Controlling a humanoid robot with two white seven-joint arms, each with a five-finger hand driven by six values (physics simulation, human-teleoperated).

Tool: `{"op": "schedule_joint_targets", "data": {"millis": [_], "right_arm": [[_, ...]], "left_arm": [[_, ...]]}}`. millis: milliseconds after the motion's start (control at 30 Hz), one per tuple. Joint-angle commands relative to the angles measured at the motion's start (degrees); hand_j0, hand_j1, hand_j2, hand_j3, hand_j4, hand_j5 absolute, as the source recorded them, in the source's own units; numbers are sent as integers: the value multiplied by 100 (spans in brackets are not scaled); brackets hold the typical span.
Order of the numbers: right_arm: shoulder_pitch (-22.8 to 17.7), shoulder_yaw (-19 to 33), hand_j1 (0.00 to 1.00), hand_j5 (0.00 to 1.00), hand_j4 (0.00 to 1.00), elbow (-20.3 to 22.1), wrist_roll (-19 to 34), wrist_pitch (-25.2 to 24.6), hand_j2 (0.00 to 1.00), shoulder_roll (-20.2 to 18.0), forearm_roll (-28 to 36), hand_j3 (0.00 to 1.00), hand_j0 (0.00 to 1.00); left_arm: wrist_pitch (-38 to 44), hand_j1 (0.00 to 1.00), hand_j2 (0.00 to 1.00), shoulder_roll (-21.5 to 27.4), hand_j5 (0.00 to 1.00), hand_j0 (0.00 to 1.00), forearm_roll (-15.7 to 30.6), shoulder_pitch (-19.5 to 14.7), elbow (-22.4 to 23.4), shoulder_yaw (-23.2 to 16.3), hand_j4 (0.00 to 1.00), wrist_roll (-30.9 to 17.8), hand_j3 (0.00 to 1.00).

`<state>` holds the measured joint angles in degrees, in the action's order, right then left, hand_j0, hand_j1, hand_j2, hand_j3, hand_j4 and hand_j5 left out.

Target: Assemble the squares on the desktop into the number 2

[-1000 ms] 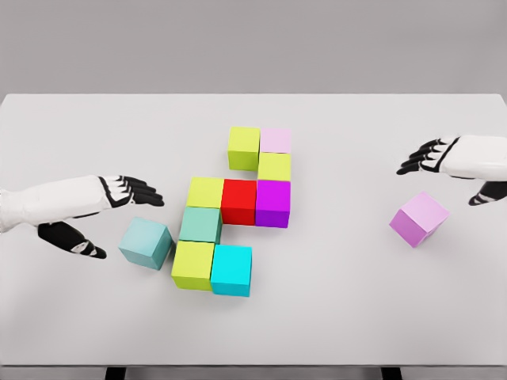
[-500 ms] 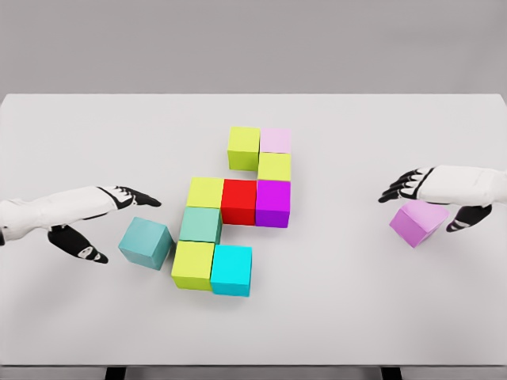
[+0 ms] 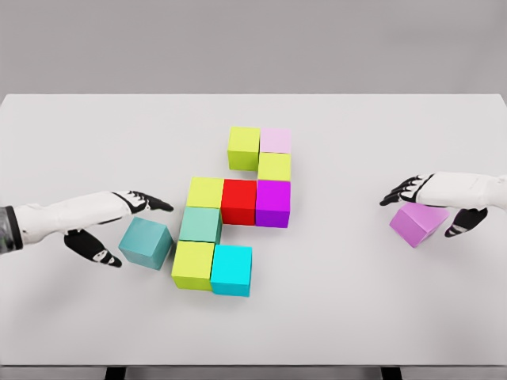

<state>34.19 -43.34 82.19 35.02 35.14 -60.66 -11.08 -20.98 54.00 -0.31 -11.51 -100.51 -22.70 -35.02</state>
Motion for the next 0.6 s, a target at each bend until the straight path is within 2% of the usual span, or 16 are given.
{"op": "schedule_joint_targets", "data": {"millis": [0,200,233,267,433,567], "right_arm": [[0,-8,100,100,100,-116,-2,-14,100,45,-26,100,100],[9,-8,100,100,100,-212,-2,-14,100,115,-149,100,100],[9,-8,97,97,97,-213,-2,-14,97,115,-202,97,97],[9,-8,89,89,89,-213,-2,-14,89,107,-211,89,89],[9,-8,70,70,70,-195,-2,-14,70,98,-211,70,70],[9,-8,62,62,62,-169,-2,-14,62,98,-211,62,62]], "left_arm": [[50,100,100,-12,100,100,14,0,14,-15,100,2,100],[59,100,100,-21,100,100,5,18,22,-15,100,2,100],[77,100,100,-64,100,100,5,18,22,-15,100,2,100],[103,100,100,-73,100,100,5,18,66,-15,100,2,100],[112,100,100,-196,100,100,5,9,189,-15,100,2,100],[112,100,100,-249,100,100,-22,9,312,-24,100,2,100]]}}
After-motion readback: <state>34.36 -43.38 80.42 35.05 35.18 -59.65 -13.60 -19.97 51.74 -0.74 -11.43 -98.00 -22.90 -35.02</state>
